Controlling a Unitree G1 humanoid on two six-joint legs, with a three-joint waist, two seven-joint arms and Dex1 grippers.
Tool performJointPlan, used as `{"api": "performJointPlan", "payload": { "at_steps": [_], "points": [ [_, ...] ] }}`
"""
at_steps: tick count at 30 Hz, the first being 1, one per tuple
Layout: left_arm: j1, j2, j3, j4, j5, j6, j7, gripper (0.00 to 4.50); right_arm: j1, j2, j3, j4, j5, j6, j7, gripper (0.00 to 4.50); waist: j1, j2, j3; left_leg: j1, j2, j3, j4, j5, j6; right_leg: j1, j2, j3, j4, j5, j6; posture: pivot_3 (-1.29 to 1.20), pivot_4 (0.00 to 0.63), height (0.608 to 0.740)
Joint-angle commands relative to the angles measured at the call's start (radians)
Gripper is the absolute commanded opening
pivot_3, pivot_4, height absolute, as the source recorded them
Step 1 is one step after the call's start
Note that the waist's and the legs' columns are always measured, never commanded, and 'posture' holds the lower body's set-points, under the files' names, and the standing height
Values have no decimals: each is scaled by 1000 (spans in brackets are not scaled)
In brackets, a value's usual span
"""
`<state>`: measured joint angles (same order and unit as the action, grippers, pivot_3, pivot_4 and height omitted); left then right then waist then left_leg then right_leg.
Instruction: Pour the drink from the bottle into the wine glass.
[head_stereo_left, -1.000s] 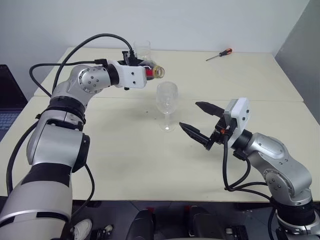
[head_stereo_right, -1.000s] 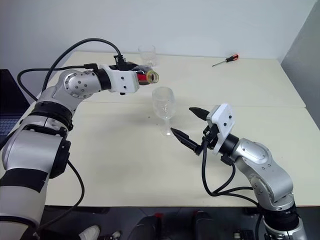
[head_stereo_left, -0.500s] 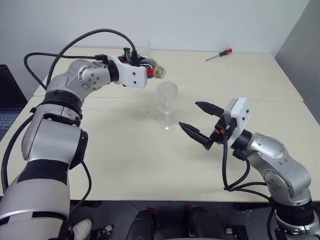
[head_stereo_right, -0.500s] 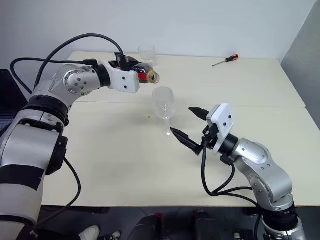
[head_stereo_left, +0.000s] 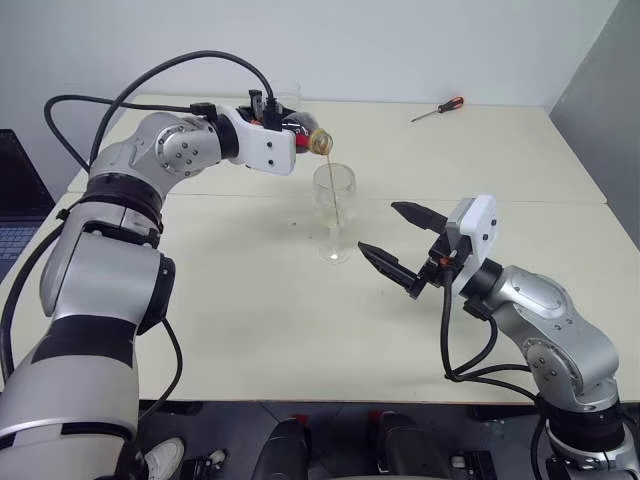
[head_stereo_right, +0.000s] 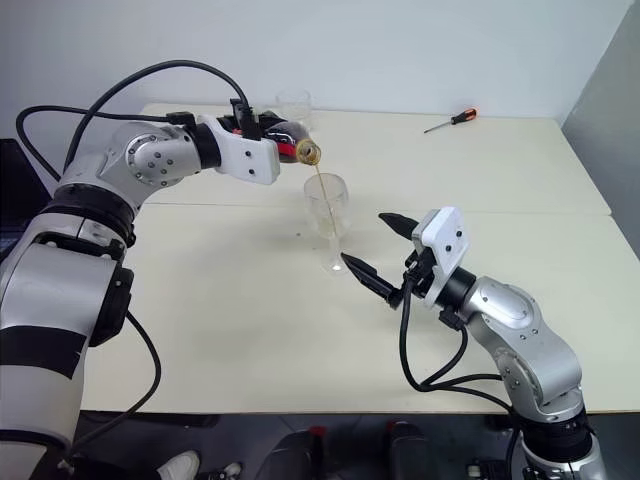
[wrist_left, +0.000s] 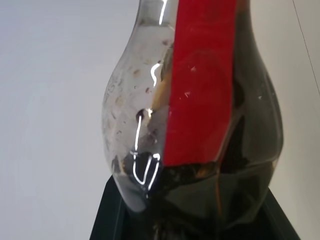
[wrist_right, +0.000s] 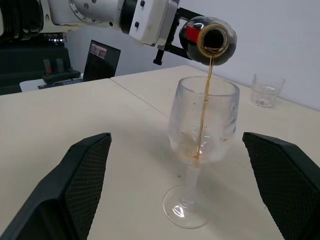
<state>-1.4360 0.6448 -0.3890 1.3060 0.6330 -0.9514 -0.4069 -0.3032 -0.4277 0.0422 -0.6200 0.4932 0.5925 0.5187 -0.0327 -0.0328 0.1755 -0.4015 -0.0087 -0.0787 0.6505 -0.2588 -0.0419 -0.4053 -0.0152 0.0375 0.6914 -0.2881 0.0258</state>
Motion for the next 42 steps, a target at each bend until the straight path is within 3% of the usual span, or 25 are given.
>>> {"api": "performJointPlan", "payload": {
  "at_steps": [1, 42],
  "points": [
    [-63, 16, 6, -13, -12, -13, 6, 1138, -2, 4, -2, -23, 1, -28, 0, 4500, 0, 0, 0, 0, 0, 0, 0, 0, 0, 0, 0, 0, 0, 0, 0, 0, 150, 740],
    [-102, 37, -29, 0, 26, -16, 22, 1138, 1, 15, 15, -10, -5, -49, 2, 4500, 0, 0, 0, -2, 0, -1, 9, 0, 0, 0, 1, 0, 5, 0, 0, 0, 150, 740]
  ]
}}
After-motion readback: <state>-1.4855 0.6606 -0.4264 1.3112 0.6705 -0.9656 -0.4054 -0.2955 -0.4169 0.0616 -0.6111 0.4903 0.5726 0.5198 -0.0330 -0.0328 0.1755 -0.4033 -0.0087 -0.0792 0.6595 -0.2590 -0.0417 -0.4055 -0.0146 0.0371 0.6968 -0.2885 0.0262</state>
